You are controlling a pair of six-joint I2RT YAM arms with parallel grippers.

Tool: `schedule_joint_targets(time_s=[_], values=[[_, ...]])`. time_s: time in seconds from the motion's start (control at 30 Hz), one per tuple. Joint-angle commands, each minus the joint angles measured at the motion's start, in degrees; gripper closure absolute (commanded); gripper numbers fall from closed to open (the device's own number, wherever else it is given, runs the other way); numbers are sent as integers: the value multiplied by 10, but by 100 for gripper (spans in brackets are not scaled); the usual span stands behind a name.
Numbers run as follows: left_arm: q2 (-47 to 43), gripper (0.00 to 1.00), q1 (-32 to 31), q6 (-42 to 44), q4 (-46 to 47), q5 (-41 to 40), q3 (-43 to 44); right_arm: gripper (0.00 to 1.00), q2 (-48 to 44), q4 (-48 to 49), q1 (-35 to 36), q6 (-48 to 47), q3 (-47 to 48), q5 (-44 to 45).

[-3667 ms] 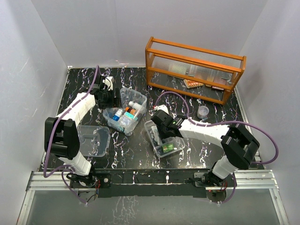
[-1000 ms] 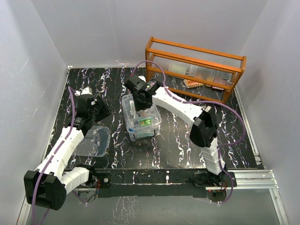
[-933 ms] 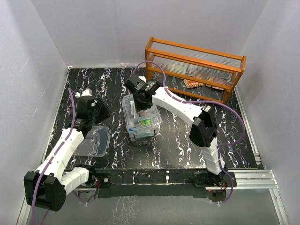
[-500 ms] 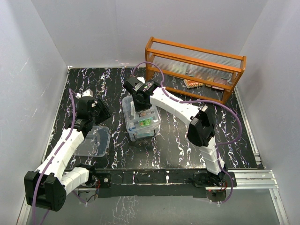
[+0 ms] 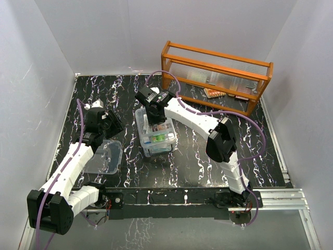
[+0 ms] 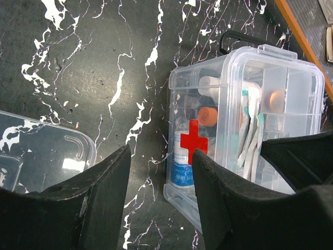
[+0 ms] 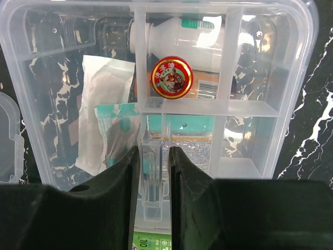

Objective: Organize the medicine kit

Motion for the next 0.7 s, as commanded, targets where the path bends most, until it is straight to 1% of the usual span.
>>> schedule_joint_targets(time_s=[0.0, 0.17, 0.3, 0.33, 0.5, 0.6, 0.67], values=[[1, 50, 2, 3, 13, 7, -6, 100, 1, -10, 2, 20, 28, -16], [6, 50, 2, 3, 17, 10, -8, 100, -2, 1, 2, 28, 4, -14], [8, 50, 2, 5, 17, 12, -4, 100, 2, 5, 2, 26, 5, -5], [8, 49, 3, 6, 16, 12, -3, 99, 2, 6, 2, 26, 5, -2], [9, 48, 2, 17, 14, 14, 3, 80, -10, 19, 2, 23, -12, 7], [13, 47, 3, 28, 14, 17, 12, 73, -18, 20, 2, 18, -7, 14], [18, 47, 2, 36, 15, 22, 21, 71, -26, 23, 2, 15, 0, 13]])
